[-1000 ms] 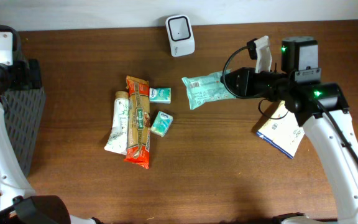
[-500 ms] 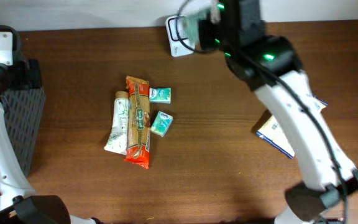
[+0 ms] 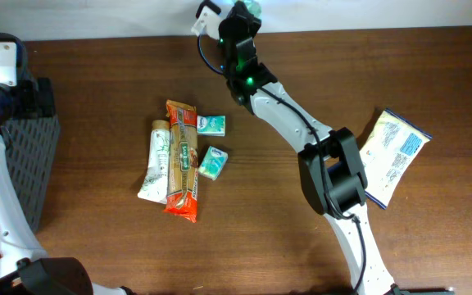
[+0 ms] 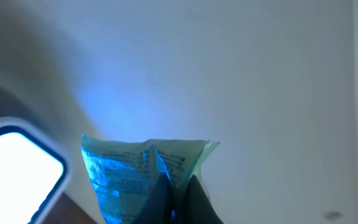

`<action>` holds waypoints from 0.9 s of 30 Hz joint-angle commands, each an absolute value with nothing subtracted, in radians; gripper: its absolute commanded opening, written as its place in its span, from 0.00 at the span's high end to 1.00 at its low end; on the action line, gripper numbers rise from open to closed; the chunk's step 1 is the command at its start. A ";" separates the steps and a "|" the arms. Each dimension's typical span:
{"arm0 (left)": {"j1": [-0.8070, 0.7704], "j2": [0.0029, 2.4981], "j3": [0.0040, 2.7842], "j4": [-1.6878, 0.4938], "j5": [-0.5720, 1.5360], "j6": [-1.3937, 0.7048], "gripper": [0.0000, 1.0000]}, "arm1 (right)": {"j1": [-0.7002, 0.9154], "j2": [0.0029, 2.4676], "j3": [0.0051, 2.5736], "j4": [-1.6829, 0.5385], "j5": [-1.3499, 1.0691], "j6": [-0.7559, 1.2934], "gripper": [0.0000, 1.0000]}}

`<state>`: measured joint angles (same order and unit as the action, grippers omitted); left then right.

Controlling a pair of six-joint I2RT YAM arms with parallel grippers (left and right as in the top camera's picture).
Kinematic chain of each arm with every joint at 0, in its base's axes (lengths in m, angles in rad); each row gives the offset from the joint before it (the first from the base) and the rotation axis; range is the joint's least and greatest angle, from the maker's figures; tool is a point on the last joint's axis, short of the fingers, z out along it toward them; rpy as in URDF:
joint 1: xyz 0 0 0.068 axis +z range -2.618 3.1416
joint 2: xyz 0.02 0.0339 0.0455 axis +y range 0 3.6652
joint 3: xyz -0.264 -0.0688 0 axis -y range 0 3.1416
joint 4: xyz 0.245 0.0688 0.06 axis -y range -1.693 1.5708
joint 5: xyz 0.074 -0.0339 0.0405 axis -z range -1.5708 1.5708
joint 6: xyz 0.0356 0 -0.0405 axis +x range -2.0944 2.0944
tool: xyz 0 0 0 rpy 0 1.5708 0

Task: Scan the item barcode
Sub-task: 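Hold the green tissue pack in front of the barcode scanner, then drop the green tissue pack on the snack bag at right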

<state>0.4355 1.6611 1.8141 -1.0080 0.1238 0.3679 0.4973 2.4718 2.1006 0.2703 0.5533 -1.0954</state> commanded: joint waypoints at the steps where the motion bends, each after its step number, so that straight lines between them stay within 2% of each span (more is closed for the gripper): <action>1: 0.442 1.661 1.818 -1.007 0.131 0.384 0.01 | 0.493 2.483 2.114 0.297 0.522 -1.122 0.96; 14: 0.442 1.661 1.818 -1.007 0.131 0.384 0.01 | 0.493 2.485 2.114 0.295 0.497 -1.084 0.96; 21: 0.442 1.661 1.818 -1.008 0.131 0.384 0.01 | 0.499 2.260 2.114 -0.033 0.459 -0.672 0.96; 25: 0.442 1.661 1.818 -1.010 0.131 0.384 0.01 | 0.486 2.014 2.114 -0.474 0.197 -0.193 0.96; 27: 0.442 1.661 1.818 -1.009 0.131 0.384 0.01 | 0.464 1.936 2.114 -0.642 0.078 -0.063 0.96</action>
<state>0.4355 1.6611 1.8137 -1.0096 0.1242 0.3679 0.4877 2.0567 2.0979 -0.5461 0.2604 -0.3466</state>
